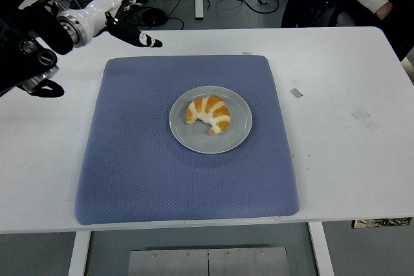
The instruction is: Place the bread on the table
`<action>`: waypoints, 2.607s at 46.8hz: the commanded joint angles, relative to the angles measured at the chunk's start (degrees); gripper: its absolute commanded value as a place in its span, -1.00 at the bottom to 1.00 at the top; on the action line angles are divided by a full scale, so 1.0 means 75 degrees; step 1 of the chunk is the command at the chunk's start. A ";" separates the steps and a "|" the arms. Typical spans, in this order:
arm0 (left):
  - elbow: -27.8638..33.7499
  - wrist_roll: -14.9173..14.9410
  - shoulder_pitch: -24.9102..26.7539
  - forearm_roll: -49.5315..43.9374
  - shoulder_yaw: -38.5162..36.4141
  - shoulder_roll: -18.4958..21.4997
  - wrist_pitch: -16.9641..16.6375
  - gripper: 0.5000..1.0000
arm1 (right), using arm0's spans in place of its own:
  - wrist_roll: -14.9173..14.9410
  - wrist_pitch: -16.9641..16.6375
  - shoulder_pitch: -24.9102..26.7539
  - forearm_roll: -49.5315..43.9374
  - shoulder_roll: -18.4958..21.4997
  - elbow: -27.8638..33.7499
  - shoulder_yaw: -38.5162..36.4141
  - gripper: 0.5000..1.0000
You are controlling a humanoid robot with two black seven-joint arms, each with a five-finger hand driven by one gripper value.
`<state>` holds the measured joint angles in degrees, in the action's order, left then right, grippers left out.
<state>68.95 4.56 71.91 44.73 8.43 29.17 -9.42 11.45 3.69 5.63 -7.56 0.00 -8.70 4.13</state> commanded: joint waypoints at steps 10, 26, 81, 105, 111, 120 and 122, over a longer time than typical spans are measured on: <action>0.0017 0.0096 0.0080 0.0575 -0.0187 -0.0537 -0.0010 0.77 | -0.0003 0.0000 -0.0001 0.0000 0.0000 0.0000 0.0000 1.00; 0.0416 0.0775 0.0479 0.0693 -0.0784 -0.0736 0.0704 0.72 | -0.0003 0.0000 -0.0001 0.0000 0.0000 0.0000 0.0000 1.00; 0.0873 0.0986 0.0748 0.1572 -0.1792 -0.0900 0.0166 0.27 | -0.0003 0.0000 -0.0001 0.0000 0.0000 0.0000 0.0000 1.00; 0.0978 0.1022 0.0736 0.1677 -0.2554 -0.1217 -0.0631 0.27 | 0.0009 0.0000 -0.0001 0.0000 0.0000 0.0000 0.0000 1.00; 0.0967 0.1033 0.0701 0.1888 -0.2612 -0.1311 -0.0830 0.27 | 0.0009 0.0000 0.0011 0.0000 0.0000 0.0000 0.0000 1.00; 0.0861 0.1010 0.0666 0.1958 -0.3011 -0.1498 -0.1240 0.27 | -0.0003 0.0000 -0.0001 0.0000 0.0000 0.0000 0.0000 1.00; 0.0826 0.1010 0.0631 0.2017 -0.3069 -0.1533 -0.1287 0.27 | -0.0003 0.0000 -0.0001 0.0000 0.0000 0.0000 0.0000 1.00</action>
<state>75.50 12.13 76.94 59.35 -13.98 18.00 -18.58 11.48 3.69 5.63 -7.56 0.00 -8.70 4.13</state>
